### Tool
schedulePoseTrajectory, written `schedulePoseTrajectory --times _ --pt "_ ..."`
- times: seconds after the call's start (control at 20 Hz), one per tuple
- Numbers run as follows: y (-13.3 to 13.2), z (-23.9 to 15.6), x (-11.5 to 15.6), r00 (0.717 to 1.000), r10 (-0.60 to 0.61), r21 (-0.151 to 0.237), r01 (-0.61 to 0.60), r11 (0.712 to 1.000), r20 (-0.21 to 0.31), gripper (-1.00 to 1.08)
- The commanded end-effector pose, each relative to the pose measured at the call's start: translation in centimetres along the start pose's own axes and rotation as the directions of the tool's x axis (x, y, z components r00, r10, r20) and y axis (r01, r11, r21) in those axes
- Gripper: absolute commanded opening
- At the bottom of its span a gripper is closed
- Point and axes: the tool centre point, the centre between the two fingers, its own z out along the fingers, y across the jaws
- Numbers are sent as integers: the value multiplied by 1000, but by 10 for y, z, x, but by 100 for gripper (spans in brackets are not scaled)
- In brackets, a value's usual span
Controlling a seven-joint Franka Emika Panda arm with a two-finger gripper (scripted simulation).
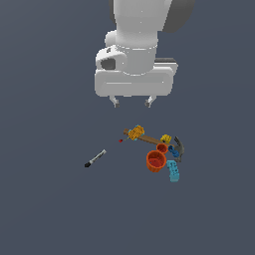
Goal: Pick up a designated object from a clutter of objects.
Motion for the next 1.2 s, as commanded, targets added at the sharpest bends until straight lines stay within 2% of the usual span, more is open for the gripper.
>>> schedulePoseTrajectory --times 0.0,0.35,0.75,0.95,1.15 --pt "1 -2 0 1000 -2 -4 2 1000 -3 100" --pt "-3 8 0 1000 -29 -5 29 1000 -1 100" --pt "-23 51 -2 987 -161 -12 161 987 9 100" --pt "-40 86 -7 963 -268 -13 268 963 17 100" --pt "-61 127 -18 917 -398 -8 398 917 26 100"
